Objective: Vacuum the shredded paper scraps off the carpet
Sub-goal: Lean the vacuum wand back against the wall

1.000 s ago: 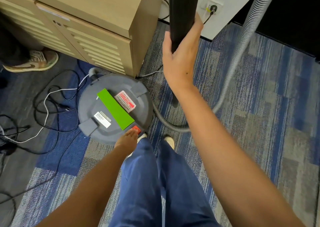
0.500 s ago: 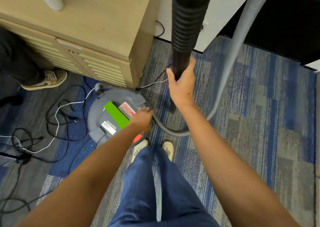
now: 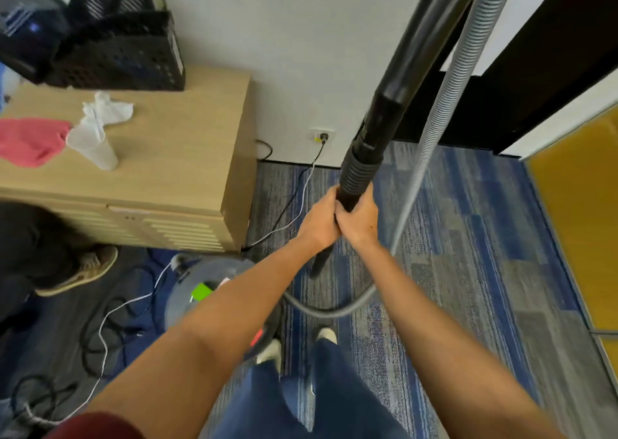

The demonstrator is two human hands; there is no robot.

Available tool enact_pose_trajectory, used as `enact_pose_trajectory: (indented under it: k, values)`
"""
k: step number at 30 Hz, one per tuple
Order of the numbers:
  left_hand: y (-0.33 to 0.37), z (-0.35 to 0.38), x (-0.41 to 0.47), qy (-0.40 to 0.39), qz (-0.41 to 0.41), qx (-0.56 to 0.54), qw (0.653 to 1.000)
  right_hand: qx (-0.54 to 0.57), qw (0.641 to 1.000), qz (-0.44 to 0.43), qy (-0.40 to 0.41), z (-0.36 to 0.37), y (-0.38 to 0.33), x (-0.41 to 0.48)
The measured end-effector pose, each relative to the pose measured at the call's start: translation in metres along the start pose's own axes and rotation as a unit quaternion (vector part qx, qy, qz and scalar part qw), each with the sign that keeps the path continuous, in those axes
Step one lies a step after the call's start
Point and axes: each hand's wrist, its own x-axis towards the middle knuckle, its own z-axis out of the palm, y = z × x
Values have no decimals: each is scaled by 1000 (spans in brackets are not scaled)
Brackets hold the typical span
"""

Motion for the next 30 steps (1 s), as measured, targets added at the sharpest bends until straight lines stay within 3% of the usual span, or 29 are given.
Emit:
enact_pose_trajectory:
  k: [3,7,15,20,30]
  values:
    - [31,4,21,40,4,-11,999,38,999,11,22,-29,-12,18]
    - [67,13,54,65,8,-40,997,60,998,16,-18,-67,-16,47]
    - [146,53,124,137,18,-136,981,170,979,-111,37,-139,-69,135]
    - [180,71,160,213,-6,-178,961,153,981,-120,-24,-176,-75,177]
    - [233,31,204,253,42,-174,951,213,959,-175,-63,-204,-143,222]
